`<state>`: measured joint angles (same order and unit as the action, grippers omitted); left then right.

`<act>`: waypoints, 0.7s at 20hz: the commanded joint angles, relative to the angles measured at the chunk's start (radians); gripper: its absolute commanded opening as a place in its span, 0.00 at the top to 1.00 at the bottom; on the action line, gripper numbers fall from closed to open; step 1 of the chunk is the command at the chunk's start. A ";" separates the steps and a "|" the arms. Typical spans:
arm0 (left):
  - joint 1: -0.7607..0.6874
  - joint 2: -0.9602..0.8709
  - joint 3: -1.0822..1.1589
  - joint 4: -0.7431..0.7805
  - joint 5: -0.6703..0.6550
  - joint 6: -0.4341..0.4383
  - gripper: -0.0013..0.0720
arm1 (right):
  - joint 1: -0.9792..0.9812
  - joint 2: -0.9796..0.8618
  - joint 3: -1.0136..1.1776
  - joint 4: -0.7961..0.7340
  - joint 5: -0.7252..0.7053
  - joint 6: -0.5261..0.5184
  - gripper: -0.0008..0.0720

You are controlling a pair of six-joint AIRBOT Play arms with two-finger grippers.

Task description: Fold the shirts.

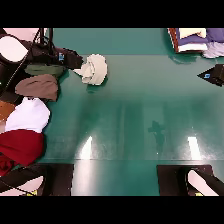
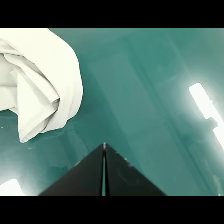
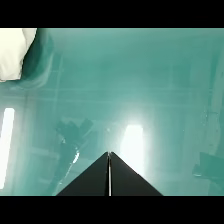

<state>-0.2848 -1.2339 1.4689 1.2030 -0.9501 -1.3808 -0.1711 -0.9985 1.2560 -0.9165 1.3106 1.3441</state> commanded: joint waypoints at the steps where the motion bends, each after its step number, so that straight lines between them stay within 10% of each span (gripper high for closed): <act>1: 0.000 -0.002 0.000 0.000 -0.001 0.000 0.95 | 0.001 0.000 -0.002 0.002 -0.001 0.000 0.96; 14: 0.000 -0.002 0.000 -0.006 0.000 -0.001 0.95 | 0.001 -0.006 -0.009 0.001 -0.001 0.001 0.96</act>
<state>-0.2848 -1.2358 1.4689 1.2007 -0.9501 -1.3808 -0.1711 -1.0039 1.2476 -0.9161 1.3090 1.3441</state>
